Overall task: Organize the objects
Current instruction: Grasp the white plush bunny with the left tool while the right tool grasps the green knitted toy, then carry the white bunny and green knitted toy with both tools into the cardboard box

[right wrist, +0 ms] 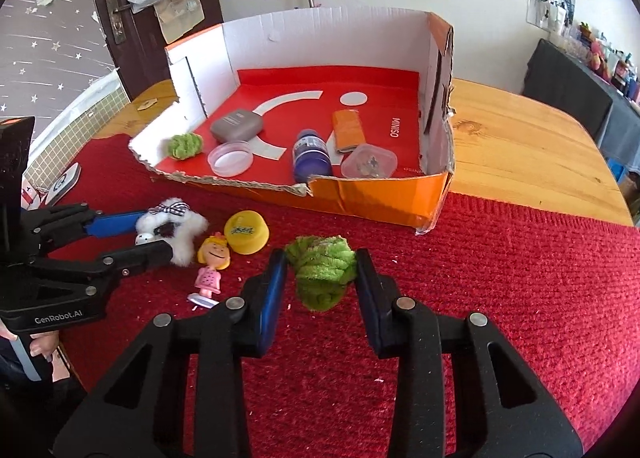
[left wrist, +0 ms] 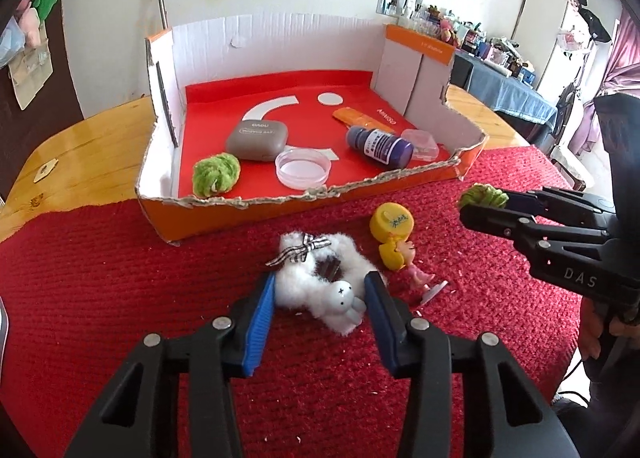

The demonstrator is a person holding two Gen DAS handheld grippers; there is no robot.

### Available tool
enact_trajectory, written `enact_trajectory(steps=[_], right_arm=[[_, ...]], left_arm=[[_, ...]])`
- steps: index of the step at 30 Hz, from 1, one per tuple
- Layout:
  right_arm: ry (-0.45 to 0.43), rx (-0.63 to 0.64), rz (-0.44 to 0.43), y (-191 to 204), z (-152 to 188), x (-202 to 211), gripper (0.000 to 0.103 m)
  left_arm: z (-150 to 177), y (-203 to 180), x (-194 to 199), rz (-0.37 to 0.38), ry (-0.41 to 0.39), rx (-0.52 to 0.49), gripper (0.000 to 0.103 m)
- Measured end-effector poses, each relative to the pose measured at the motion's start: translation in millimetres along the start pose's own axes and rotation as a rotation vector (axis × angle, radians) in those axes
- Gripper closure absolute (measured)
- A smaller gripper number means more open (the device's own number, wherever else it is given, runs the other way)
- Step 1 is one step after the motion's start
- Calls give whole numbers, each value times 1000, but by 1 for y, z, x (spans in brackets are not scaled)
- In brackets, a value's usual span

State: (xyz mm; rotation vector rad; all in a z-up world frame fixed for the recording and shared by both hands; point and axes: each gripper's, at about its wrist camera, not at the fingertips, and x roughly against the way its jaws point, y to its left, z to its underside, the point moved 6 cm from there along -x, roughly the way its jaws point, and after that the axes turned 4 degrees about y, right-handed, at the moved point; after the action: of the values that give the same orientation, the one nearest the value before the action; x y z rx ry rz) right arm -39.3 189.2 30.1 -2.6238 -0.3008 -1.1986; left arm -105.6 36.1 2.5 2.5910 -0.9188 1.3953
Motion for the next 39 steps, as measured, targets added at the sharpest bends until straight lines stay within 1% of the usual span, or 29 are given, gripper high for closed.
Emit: enact_trajectory(steps=[12,23,30,35,39], right_arm=[[-32,31,-23,12,-2,12,70],[-38,57,-42,18,0,15,70],[-47,73,-60,22,0,21,70],[-67,89,-86,27,-8,32,70],[-90,105,-88,27,-25,39,70]], left_arm=[[-5,-3,22,5,-51,-5,56],[-4,-7,29,11,-66,-9,56],[-7,-9,42,20,-93,-10,56],[-18,-8,54,29,-121,1,56],[-37,-5,58,28,-144,12,56]])
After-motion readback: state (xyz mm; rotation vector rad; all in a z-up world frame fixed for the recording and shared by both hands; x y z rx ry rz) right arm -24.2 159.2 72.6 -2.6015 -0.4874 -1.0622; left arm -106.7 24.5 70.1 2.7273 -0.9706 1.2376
